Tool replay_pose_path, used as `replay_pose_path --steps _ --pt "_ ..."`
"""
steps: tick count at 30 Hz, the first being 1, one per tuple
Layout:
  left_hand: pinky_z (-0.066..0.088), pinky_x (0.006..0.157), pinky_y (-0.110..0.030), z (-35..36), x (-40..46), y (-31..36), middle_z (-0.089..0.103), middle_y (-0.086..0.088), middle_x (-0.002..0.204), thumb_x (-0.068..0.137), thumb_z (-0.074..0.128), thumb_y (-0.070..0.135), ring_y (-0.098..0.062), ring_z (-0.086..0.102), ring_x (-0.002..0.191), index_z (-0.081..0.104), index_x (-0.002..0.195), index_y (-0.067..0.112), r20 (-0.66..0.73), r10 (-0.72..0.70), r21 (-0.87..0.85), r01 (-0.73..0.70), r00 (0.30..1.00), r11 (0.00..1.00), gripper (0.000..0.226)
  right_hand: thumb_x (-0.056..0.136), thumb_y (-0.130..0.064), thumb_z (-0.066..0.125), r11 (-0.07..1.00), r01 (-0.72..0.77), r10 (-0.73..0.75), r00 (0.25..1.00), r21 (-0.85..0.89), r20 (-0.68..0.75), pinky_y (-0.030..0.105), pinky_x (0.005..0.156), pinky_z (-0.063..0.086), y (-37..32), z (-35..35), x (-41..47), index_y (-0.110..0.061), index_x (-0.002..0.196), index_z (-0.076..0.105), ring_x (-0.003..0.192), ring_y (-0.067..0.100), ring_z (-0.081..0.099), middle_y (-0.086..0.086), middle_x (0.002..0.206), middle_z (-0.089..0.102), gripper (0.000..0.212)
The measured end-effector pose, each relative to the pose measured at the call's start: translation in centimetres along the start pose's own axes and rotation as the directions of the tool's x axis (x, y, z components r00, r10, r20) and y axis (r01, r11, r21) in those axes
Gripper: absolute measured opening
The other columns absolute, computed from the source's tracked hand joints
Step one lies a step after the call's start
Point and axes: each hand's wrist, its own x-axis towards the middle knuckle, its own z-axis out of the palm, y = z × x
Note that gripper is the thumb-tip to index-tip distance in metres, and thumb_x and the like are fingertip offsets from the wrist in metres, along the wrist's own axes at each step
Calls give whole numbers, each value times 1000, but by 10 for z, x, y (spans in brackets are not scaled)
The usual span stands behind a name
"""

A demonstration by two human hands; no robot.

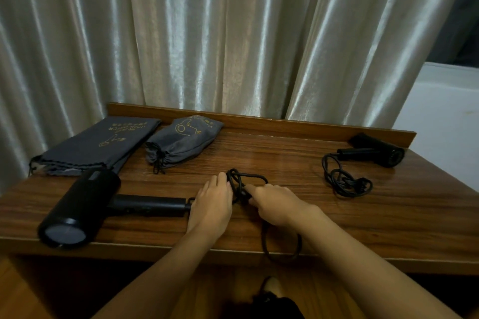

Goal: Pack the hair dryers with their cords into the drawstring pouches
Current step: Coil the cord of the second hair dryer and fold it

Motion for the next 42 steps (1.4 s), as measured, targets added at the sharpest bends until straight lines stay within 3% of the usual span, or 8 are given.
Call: replay_pose_path --steps 3,7,11,16,27,32,37,42 --pt "45 79 -28 0 0 0 54 5 98 104 28 26 -13 53 90 45 104 22 -8 -2 -52 2 1000 999 18 92 -8 54 999 23 -14 973 34 -228 33 74 49 4 9 -6 -27 135 42 99 20 67 -1 107 69 49" --pt "45 79 -34 -3 1 -1 53 4 95 104 29 23 -16 51 88 45 97 21 16 17 -110 -15 1000 994 18 93 0 55 957 109 -17 946 268 -323 22 89 48 7 18 -9 -33 135 51 114 7 59 -9 128 61 52" --pt "46 78 -36 -5 1 -2 52 3 94 104 30 21 -17 51 88 47 97 20 13 17 -145 -15 1000 989 18 97 -2 53 847 210 9 913 488 -408 26 95 49 2 21 -10 -27 132 60 112 5 59 -9 122 66 43" --pt "46 75 -36 -6 3 -3 53 5 90 105 30 26 -15 51 85 49 93 21 29 -2 -196 8 1000 981 22 94 4 55 591 279 77 914 757 -398 9 92 43 -8 25 -14 -19 122 69 111 -3 60 -13 116 70 39" --pt "39 69 -26 -3 5 -7 56 7 86 104 31 27 -12 54 80 52 91 23 -2 -112 -190 110 994 976 26 95 -3 51 519 126 211 940 846 -269 15 80 41 -12 28 -17 -22 95 71 97 -4 61 -15 97 70 27" --pt "40 68 -28 -3 2 -6 54 10 85 101 26 37 -9 54 78 49 89 27 7 -14 -176 15 1000 984 28 96 -2 51 464 115 227 943 878 -243 17 81 41 -10 25 -16 -17 89 70 95 -3 61 -10 97 70 25" --pt "37 66 -28 -1 0 -5 41 10 93 97 17 56 -9 54 79 53 99 27 68 128 -137 -118 989 984 46 97 -1 52 317 128 223 953 940 -205 17 84 52 -9 18 -18 -21 106 74 103 3 66 -10 107 73 31" --pt "34 65 -25 -3 -2 -3 39 10 98 103 23 46 -7 52 77 54 101 24 74 178 -106 -170 981 980 38 97 -1 53 234 108 213 964 966 -160 30 96 50 -7 16 -21 -22 110 74 111 8 65 -7 113 72 32"
